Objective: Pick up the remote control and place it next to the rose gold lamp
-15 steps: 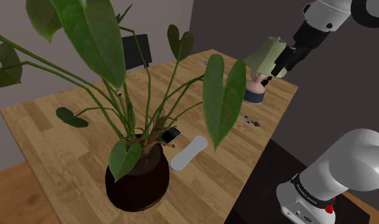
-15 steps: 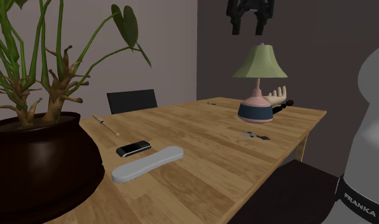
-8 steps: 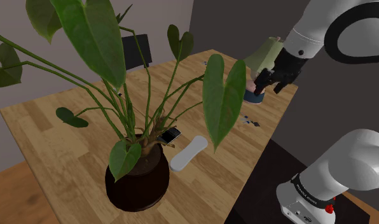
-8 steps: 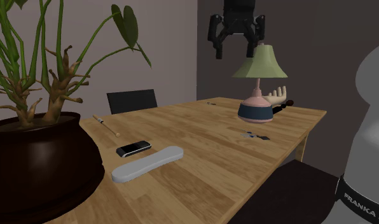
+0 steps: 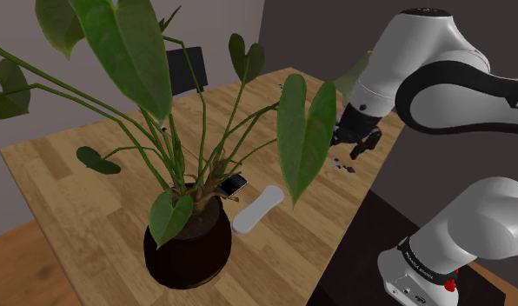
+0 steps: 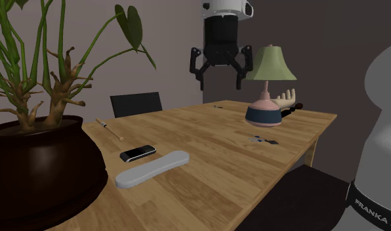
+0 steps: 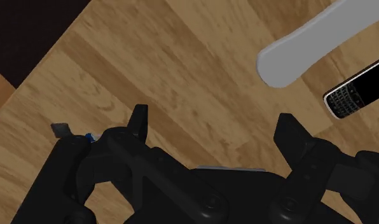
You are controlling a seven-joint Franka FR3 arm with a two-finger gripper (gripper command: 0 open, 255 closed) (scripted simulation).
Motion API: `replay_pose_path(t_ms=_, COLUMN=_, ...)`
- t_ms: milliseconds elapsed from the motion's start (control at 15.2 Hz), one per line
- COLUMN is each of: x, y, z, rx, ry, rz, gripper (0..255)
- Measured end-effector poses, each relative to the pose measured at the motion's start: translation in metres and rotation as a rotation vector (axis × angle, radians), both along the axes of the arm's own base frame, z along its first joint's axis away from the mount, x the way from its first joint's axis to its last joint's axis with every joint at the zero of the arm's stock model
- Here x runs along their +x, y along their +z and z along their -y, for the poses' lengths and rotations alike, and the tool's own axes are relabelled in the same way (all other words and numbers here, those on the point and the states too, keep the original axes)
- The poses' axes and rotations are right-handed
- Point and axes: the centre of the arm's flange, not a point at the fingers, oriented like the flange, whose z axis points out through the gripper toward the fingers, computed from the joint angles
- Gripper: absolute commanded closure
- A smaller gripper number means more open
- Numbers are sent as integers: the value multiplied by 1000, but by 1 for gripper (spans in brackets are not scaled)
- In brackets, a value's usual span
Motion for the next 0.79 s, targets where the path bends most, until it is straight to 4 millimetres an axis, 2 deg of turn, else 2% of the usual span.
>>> replay_pose_path(t_ms=264, x=10, y=-38, z=-36, rx=19, ry=-142, rz=-11, gripper=0)
replay_pose_path(t_ms=792, x=53, y=-110, z=-98, rx=57, ry=-428, rz=-34, gripper=0)
